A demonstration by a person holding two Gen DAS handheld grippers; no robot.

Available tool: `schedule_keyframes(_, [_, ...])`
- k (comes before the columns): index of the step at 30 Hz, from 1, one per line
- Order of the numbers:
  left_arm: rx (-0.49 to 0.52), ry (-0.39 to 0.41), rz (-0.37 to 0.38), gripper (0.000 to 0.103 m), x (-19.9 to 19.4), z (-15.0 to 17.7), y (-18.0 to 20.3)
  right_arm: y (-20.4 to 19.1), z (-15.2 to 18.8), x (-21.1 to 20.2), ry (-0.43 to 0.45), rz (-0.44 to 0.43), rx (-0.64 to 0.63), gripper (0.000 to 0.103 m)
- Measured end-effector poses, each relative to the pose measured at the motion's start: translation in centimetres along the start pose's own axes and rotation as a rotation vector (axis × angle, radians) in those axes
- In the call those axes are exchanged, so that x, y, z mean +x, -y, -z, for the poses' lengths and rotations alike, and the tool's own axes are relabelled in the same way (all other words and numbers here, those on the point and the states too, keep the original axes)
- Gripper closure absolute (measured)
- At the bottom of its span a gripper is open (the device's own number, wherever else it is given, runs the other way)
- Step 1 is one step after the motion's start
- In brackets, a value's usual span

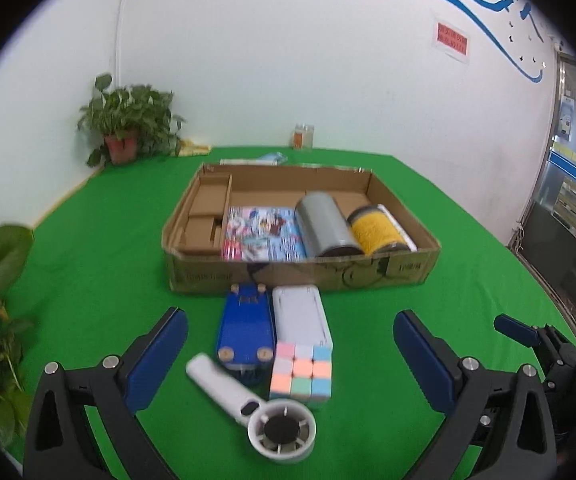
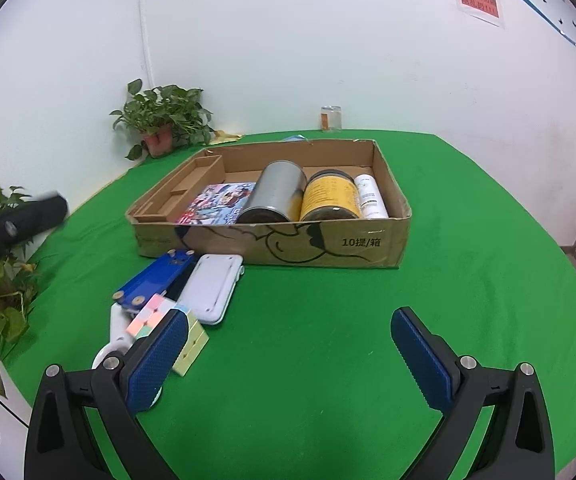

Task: Organize rigid objects
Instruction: 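Move the left tool to the white handheld fan and grasp it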

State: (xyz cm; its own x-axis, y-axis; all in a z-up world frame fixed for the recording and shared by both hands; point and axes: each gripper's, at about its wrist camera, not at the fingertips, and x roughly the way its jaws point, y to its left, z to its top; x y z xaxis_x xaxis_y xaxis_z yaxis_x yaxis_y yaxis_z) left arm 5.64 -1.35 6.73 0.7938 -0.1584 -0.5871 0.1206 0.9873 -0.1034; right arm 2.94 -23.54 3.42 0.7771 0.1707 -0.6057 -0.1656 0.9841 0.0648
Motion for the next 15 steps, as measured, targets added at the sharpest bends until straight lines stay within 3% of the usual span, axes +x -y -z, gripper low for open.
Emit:
schedule_keyframes(7, [-0.116,-0.123,0.007,0.001,1.9,4.2,-3.6,-1.7,3.5,0.2,-0.068,-0.172,-0.061,0.001])
schedule_keyframes(13, [-0.273,-0.238,0.153,0.003,4.7,6.9,-6.2,-4.8,5.6,1.4,-0.116,-0.34,-0.138,0.004])
schedule_keyframes(15, [-0.316,-0.269,0.183,0.012,5.8,7.7,-6.7,-6.1,6.2,2.0,-0.131,-0.354,-0.189,0.007])
